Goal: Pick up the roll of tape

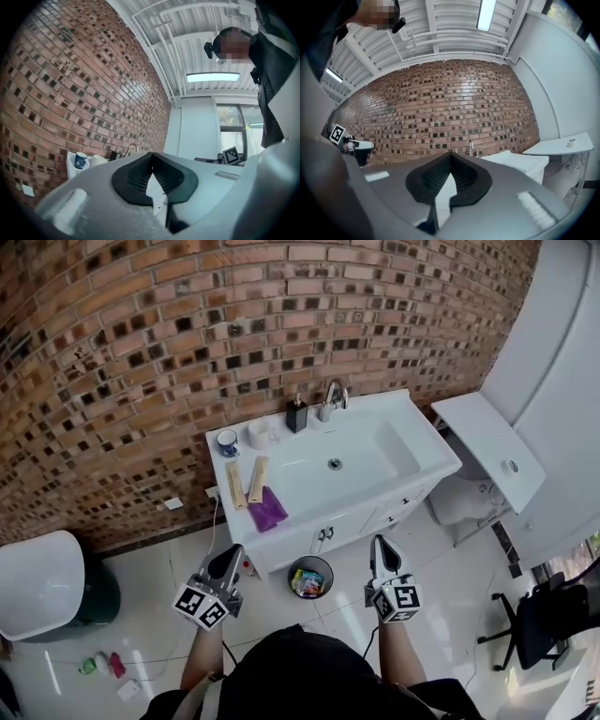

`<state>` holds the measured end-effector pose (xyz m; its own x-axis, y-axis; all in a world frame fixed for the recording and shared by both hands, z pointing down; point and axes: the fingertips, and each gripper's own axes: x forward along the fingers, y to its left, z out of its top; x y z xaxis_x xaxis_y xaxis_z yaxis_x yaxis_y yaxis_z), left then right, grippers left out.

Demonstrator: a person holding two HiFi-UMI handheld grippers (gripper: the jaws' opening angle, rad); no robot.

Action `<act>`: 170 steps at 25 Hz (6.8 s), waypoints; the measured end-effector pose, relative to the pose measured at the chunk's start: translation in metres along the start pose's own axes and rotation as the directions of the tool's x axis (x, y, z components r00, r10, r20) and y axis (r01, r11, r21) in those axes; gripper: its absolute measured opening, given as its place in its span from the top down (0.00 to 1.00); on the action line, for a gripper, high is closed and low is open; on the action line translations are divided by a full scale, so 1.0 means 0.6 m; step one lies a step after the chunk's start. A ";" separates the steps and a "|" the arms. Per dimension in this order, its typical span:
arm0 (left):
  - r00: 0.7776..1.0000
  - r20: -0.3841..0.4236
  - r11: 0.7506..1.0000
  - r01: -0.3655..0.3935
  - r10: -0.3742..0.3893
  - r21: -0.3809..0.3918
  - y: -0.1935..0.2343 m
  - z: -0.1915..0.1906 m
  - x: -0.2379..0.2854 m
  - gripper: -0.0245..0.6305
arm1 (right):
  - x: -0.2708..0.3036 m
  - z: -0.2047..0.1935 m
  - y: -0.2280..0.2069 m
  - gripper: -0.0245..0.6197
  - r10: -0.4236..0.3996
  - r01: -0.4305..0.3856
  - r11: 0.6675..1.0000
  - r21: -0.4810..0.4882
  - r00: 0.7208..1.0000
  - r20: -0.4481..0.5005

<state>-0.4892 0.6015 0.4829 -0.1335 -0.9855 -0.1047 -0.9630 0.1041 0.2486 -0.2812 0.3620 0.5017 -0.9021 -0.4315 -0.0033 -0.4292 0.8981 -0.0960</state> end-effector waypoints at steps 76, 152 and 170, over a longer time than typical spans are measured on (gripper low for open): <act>0.692 -0.184 0.713 0.650 -0.698 -0.262 -0.630 -0.309 0.545 0.96 | -0.615 0.005 -0.510 0.95 -0.692 0.691 0.721 0.051 0.721 0.033; 0.739 -0.173 0.759 0.626 -0.651 -0.178 -0.841 -0.441 1.333 0.96 | -0.332 0.073 -1.372 0.95 -0.587 0.587 0.810 0.008 0.810 0.009; 0.677 -0.221 0.712 0.677 -0.702 -0.188 -0.903 -0.502 1.471 0.96 | -0.228 0.051 -1.479 0.95 -0.522 0.519 0.853 -0.052 0.850 -0.067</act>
<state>-0.0146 -0.3652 0.5457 0.6378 -0.7696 -0.0323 -0.7317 -0.6184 0.2867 0.2246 -0.3785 0.5567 -0.5462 -0.8299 0.1136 -0.8369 0.5465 -0.0321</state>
